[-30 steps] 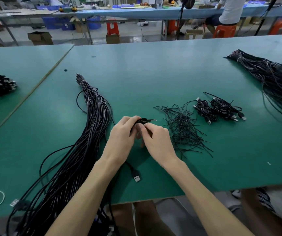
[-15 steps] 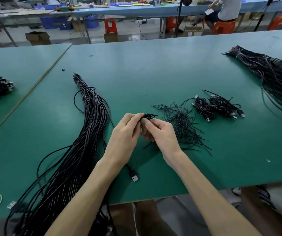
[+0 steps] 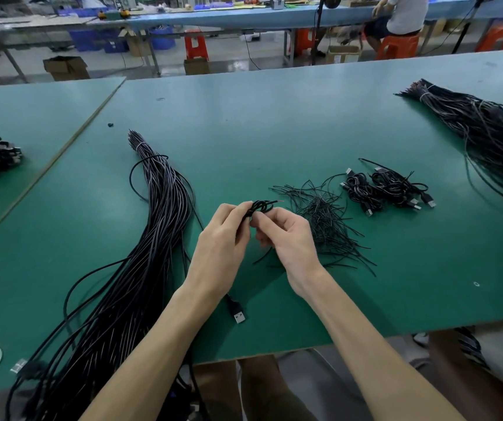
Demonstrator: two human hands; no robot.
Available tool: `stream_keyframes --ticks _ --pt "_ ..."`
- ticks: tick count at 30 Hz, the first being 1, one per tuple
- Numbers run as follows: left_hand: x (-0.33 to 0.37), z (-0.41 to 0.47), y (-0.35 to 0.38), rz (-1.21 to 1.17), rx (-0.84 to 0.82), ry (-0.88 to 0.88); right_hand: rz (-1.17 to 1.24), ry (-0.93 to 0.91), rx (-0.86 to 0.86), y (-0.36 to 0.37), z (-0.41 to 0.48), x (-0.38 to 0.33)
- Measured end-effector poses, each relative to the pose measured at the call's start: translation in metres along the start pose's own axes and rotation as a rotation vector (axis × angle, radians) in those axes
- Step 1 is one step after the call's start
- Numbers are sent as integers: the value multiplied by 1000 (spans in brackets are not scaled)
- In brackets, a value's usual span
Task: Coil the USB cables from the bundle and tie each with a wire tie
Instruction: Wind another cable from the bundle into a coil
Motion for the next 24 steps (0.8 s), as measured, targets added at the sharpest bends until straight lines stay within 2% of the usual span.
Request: stream_keyframes --ticks 6,13,18,20,24 --pt "-2 -1 2 -11 -17 -55 -187 -83 72 5 -1 7" --pt "2 -1 6 -1 -7 6 -42 -33 111 2 1 8" --pt "-1 -3 6 52 -11 -8 -79 -49 105 2 1 6" --pt "-4 -1 3 -24 9 -45 -143 -75 54 3 -1 5" --pt "-14 6 -7 -259 26 -242 -409 -172 -19 10 -4 3"
Point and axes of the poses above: each hand's wrist, its own z-axis towards the middle knuckle, its own y-axis out of the palm, x = y × z, the point moved 1 cm from there along z, towards the middle knuckle, and after that the axes turned 1 degree about y, right-handed, at the moved point
